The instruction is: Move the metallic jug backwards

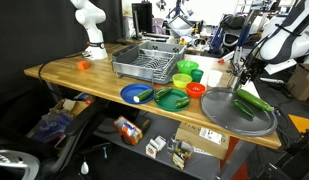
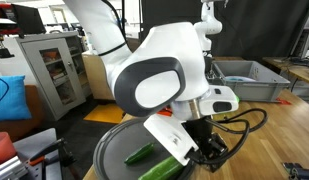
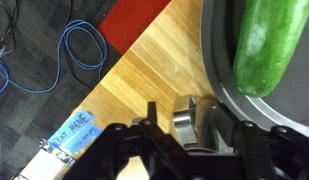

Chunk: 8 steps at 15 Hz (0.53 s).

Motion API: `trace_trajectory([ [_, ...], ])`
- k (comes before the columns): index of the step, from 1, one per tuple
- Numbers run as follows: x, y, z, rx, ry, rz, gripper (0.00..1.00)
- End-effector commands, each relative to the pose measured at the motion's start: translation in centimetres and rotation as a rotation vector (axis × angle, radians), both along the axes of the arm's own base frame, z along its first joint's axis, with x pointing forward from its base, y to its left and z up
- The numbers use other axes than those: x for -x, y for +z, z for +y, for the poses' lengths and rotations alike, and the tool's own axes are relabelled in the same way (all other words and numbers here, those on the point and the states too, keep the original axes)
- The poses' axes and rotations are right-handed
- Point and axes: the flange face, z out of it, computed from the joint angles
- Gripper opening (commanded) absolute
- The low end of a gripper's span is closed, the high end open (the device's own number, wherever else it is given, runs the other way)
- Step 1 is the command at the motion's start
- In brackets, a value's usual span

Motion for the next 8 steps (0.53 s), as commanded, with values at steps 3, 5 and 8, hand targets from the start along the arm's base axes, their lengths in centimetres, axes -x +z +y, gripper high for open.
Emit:
trace_trajectory([
  [3, -0.44, -0.52, -0.13, 0.004, -0.016, -0.032, 0.18],
  [5, -0.35, -0.64, -0.19, 0.002, -0.02, -0.031, 0.04],
  [8, -0.26, -0.42, -0.1, 0.0, -0.021, -0.039, 0.04],
])
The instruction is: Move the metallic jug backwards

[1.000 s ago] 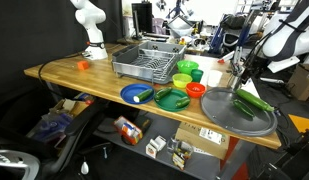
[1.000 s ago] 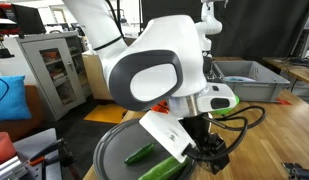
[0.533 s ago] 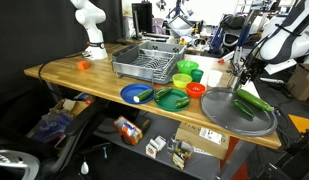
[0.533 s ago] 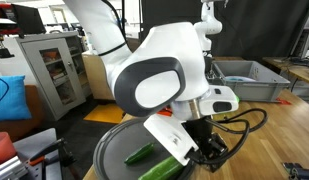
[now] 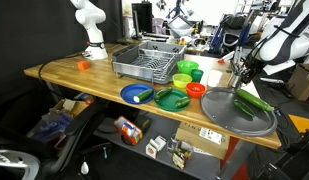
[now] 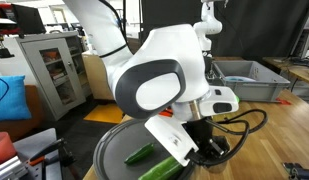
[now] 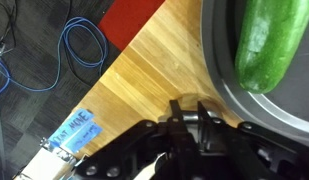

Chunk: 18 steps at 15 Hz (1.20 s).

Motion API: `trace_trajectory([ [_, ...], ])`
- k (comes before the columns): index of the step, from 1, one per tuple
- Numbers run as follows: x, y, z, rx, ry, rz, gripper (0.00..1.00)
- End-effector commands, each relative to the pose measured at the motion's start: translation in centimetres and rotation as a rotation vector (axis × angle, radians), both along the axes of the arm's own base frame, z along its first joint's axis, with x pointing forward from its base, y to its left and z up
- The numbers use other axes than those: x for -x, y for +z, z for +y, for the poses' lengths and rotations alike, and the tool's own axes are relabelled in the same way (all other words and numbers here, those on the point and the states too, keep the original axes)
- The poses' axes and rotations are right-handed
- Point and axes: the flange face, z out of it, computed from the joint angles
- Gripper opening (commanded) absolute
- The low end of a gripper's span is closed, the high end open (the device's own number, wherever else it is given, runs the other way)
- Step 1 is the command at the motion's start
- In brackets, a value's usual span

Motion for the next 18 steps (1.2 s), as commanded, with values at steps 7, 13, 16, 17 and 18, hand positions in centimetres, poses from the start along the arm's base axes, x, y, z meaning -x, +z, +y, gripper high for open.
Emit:
trace_trajectory([
  [7, 0.0, 2.4, 0.4, 0.017, -0.012, -0.071, 0.04],
  [13, -2.4, 7.0, 1.4, 0.1, -0.023, -0.111, 0.04],
  [16, -4.1, 8.7, 2.7, 0.127, -0.017, -0.128, 0.04],
  [17, -4.8, 9.2, 3.3, 0.127, -0.012, -0.13, 0.04],
  [18, -5.6, 9.6, 3.8, 0.13, -0.007, -0.131, 0.04],
])
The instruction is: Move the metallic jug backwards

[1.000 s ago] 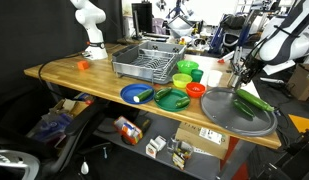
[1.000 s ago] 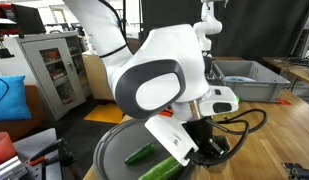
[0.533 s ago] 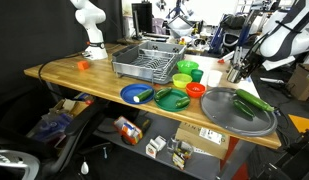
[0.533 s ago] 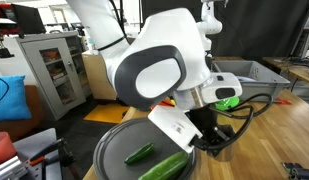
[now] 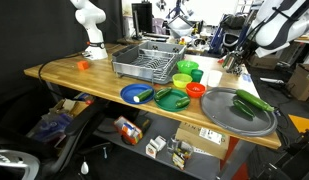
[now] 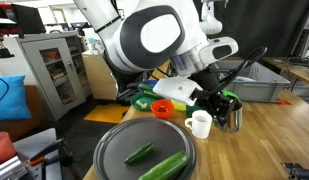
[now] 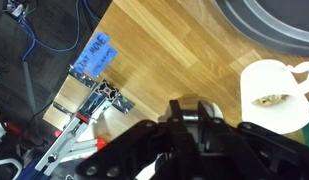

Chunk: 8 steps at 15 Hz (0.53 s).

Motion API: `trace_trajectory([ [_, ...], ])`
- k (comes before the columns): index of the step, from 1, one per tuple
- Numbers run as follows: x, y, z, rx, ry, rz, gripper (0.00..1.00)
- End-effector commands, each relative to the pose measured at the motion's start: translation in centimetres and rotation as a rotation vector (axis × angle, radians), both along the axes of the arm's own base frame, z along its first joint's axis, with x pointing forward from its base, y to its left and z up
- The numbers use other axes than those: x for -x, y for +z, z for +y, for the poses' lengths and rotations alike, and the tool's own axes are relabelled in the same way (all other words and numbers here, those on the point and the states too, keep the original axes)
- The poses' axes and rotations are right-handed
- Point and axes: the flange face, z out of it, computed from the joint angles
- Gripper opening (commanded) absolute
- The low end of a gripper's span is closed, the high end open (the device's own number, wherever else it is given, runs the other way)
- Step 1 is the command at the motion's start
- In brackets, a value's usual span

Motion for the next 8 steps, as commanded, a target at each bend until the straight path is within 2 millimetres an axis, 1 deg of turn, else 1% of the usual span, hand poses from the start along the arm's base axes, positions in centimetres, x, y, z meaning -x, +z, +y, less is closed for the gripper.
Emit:
trace_trajectory([
  [1, -2.0, 1.5, 1.1, 0.018, 0.003, 0.015, 0.04],
  [5, -5.1, 2.7, 2.4, 0.022, 0.029, 0.02, 0.04],
  [8, -7.5, 2.7, 2.4, 0.032, 0.036, 0.073, 0.04],
])
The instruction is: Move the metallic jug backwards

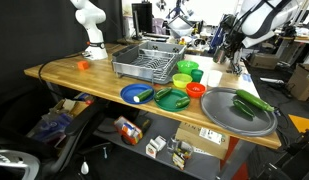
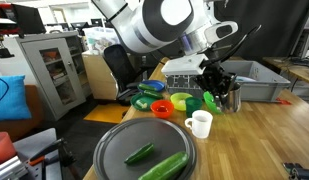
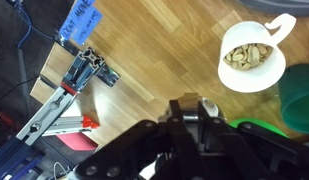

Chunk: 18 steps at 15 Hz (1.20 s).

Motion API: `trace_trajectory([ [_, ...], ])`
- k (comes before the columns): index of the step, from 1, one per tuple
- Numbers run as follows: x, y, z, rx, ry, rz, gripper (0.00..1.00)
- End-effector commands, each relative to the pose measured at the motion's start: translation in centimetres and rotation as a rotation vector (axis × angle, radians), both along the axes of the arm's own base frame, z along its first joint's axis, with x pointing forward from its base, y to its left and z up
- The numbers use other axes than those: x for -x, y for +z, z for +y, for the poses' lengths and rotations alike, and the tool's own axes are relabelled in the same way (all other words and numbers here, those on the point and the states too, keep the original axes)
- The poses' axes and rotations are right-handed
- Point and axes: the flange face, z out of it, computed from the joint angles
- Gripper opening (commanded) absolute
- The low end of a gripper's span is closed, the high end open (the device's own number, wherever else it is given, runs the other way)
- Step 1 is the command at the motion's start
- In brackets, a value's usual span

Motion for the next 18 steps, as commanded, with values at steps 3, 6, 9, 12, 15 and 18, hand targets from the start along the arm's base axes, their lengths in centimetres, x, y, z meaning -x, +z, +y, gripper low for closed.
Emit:
trace_trajectory([
  [3, -4.8, -0.5, -1.7, 0.032, 0.003, 0.081, 0.04],
  [6, -7.8, -1.1, -2.7, 0.023, 0.018, 0.102, 0.04],
  [9, -10.2, -2.6, -3.1, 0.013, 0.038, 0.153, 0.04],
  [12, -11.9, -5.0, -3.3, 0.002, 0.043, 0.22, 0.04],
  [15, -13.0, -7.3, -3.5, -0.02, 0.049, 0.269, 0.04],
  [18, -13.9, -8.6, -3.5, -0.018, 0.043, 0.29, 0.04],
])
